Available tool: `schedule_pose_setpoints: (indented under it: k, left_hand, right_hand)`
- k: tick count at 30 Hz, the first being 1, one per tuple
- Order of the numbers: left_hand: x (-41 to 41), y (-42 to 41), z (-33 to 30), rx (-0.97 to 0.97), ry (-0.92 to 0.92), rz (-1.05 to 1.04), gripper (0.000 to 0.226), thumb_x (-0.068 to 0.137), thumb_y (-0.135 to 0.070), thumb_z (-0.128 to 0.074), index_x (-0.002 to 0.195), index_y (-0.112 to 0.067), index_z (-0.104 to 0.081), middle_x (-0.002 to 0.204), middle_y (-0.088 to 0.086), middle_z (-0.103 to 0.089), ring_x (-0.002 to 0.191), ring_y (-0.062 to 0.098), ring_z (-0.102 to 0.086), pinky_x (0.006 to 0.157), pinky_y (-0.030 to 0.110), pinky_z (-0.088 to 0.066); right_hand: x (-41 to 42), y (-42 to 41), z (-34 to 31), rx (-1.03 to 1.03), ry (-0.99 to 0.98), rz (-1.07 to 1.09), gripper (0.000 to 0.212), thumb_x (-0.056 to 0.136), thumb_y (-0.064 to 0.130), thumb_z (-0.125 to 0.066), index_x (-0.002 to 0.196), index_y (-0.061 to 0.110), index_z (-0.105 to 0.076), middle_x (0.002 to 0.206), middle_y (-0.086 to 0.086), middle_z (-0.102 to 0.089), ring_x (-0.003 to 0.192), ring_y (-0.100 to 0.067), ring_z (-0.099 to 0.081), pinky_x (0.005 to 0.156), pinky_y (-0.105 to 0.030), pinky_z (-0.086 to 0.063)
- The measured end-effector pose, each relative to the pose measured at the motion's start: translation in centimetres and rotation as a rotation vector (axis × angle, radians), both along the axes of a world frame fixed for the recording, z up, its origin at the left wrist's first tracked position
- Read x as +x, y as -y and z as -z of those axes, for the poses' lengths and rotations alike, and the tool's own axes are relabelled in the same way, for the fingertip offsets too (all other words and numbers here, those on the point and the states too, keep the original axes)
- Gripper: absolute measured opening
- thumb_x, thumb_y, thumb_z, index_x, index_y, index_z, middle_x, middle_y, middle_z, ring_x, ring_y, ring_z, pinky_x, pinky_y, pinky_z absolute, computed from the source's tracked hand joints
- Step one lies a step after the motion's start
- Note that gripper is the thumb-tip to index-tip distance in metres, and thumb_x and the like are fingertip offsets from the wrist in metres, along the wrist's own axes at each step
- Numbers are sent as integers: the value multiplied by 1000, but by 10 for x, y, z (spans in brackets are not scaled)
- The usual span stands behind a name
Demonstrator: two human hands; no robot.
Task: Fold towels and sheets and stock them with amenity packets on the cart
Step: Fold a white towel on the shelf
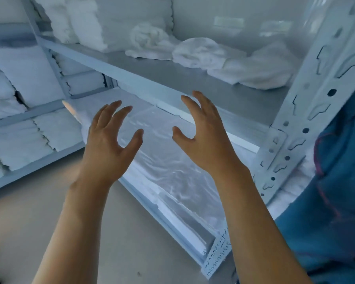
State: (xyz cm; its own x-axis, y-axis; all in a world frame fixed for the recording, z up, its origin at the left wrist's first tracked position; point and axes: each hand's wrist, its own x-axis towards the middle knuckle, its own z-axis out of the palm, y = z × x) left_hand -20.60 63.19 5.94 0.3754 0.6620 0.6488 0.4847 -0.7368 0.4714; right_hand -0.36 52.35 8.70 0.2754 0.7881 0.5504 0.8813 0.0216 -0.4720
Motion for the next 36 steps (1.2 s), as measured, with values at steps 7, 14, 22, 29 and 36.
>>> schedule_pose_setpoints:
  k: [7, 14, 22, 29, 36]
  left_hand:
    - [-23, -54, -5, 8, 0, 136, 59, 96, -49, -56, 148, -22, -49, 160, -4, -38, 151, 19, -27, 121, 45, -30]
    - [-21, -100, -12, 12, 30, 188, 59, 95, -49, -56, 148, -23, -50, 160, -4, -38, 151, 19, -26, 121, 46, -30]
    - [15, -156, -30, 76, 5, 240, 59, 96, -49, -56, 148, -23, -49, 160, -4, -38, 152, 20, -25, 121, 49, -29]
    - [80, -203, -54, 148, 7, 346, 58, 96, -49, -57, 148, -24, -49, 160, -4, -38, 151, 21, -26, 119, 53, -31]
    - [139, -227, -60, 178, 20, 489, 58, 95, -46, -59, 148, -24, -50, 160, -4, -38, 152, 20, -24, 119, 51, -31]
  right_hand:
    - [-28, -30, -12, 18, 23, 141, 66, 95, 38, -64, 153, 21, -41, 165, -4, -27, 154, -23, -21, 120, -50, -30]
    - [-26, -66, -25, 23, 64, 204, 67, 95, 39, -64, 154, 20, -40, 165, -3, -26, 154, -22, -19, 122, -48, -27]
    - [6, -119, -38, 108, 29, 226, 68, 94, 39, -64, 155, 22, -39, 166, 1, -24, 154, -18, -18, 123, -48, -25]
    - [52, -152, -54, 125, 51, 286, 68, 93, 38, -65, 154, 24, -40, 166, 2, -24, 153, -17, -19, 122, -47, -25]
    - [89, -160, -54, 58, 93, 400, 71, 91, 42, -67, 155, 24, -39, 166, 0, -23, 153, -19, -19, 123, -46, -25]
